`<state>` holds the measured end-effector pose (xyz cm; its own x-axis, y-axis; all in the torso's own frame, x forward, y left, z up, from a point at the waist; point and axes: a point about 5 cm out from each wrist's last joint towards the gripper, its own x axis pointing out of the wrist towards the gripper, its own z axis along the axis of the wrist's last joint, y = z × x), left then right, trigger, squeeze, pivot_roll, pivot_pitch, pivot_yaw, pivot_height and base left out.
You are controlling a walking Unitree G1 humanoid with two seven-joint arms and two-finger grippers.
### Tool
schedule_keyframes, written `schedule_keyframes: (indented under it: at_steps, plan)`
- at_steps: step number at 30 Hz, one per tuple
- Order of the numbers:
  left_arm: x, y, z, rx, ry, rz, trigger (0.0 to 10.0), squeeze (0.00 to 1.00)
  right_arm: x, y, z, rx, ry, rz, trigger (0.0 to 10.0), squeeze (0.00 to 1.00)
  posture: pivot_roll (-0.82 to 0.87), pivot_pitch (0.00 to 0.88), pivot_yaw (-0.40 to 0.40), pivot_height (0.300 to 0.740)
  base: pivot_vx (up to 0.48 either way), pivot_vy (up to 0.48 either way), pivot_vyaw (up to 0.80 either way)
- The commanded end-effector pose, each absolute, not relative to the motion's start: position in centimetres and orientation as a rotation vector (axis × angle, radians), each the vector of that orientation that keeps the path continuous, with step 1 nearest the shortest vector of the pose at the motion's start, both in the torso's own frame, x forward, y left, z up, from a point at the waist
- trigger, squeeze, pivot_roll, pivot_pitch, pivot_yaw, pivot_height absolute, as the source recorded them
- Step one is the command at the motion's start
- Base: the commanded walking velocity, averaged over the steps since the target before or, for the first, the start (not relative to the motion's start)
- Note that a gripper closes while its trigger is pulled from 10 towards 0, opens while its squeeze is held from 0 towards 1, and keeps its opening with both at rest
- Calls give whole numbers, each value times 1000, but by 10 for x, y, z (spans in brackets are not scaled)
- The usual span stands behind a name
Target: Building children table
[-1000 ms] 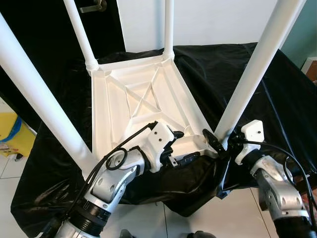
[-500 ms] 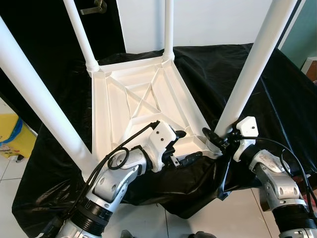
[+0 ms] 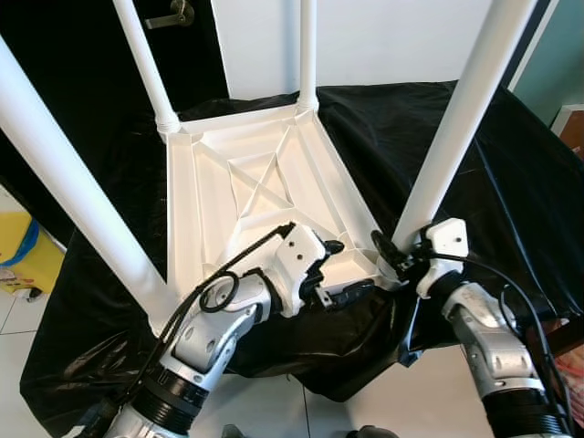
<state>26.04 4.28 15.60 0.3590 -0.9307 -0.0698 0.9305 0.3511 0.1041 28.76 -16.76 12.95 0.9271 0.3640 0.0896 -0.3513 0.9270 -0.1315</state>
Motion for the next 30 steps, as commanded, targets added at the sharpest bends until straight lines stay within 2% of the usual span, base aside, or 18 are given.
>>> schedule_keyframes:
  at_steps: [1, 4, 5, 6, 9, 13, 30]
  plan:
    - [256, 41, 156, 148, -1, -1258, 10000, 0, 285, -166, 114, -128, -34, 354, 10000, 0, -138, 58, 37, 740, 0, 0, 0]
    - [255, 40, 155, 145, 0, -1260, 10000, 0, 284, -164, 113, -113, -27, 301, 10000, 0, -139, 60, 37, 740, 0, 0, 0]
    - [254, 40, 155, 143, 2, -1261, 10000, 0, 284, -161, 110, -78, -11, 221, 10000, 0, -139, 60, 37, 740, 0, 0, 0]
    - [254, 40, 155, 143, 2, -1261, 10000, 0, 284, -161, 110, -78, -11, 221, 10000, 0, -139, 60, 37, 740, 0, 0, 0]
    - [256, 40, 156, 144, 2, -1258, 10000, 0, 280, -150, 103, -23, 29, -12, 10000, 0, -139, 62, 36, 740, 0, 0, 0]
    - [256, 39, 156, 135, -2, -1253, 10000, 0, 278, -137, 106, -2, 34, -107, 10000, 0, -142, 61, 39, 740, 0, 0, 0]
    - [256, 39, 157, 133, -5, -1250, 10000, 0, 277, -131, 116, -8, 15, -144, 10000, 0, -140, 62, 36, 740, 0, 0, 0]
